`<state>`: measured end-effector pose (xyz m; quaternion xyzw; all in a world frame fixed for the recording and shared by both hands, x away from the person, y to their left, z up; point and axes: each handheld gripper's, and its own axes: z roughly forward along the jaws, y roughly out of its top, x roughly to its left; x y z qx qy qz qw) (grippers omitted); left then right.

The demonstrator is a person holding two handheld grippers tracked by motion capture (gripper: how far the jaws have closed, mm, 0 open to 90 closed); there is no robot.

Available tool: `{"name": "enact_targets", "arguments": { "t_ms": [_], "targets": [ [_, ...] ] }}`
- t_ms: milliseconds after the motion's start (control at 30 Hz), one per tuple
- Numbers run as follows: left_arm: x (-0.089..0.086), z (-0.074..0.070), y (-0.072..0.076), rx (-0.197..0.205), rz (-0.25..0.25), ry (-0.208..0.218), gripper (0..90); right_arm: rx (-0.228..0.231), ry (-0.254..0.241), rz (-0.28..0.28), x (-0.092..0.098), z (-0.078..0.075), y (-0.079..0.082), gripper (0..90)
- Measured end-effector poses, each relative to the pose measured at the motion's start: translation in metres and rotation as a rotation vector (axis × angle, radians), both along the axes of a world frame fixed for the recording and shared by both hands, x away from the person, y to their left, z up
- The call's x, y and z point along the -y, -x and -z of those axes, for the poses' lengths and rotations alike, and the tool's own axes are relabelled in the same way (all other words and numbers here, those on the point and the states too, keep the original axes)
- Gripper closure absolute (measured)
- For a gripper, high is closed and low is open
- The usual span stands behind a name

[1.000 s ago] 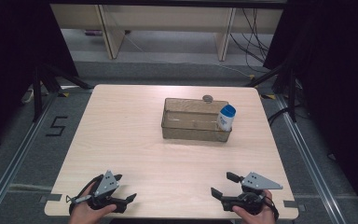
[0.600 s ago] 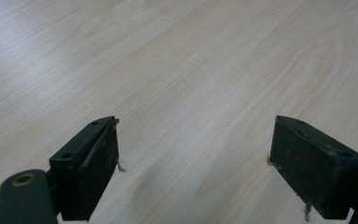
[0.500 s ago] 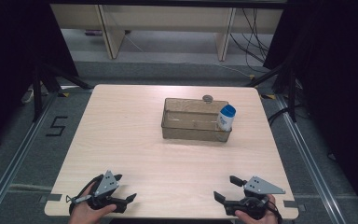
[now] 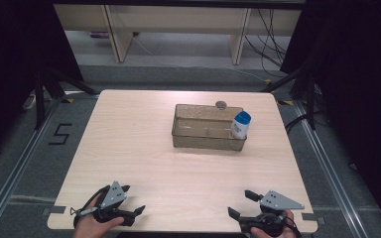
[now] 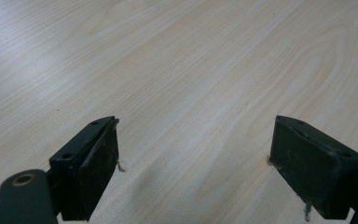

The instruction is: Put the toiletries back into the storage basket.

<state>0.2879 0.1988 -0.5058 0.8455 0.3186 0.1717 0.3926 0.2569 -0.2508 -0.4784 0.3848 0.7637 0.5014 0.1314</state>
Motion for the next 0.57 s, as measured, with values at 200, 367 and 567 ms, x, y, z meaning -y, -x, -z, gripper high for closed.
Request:
{"name": "enact_targets", "arguments": {
  "t_ms": [200,367,567],
  "targets": [
    [0.0000,-0.0001,-0.0001,0.000,0.001,-0.001,15.1,0.005,0.004,-0.007,-0.0001,0.0005,0.0018,15.7],
    [-0.0001,-0.0001,-0.0004,0.001,0.000,-0.007,15.1,0.024,0.009,0.000,-0.0004,0.0014,0.0017,15.6],
    [0.0001,-0.0001,0.0000,0.005,-0.003,-0.002,15.1,0.016,0.011,-0.006,0.0006,0.0008,0.0018,15.6]
  ]
}}
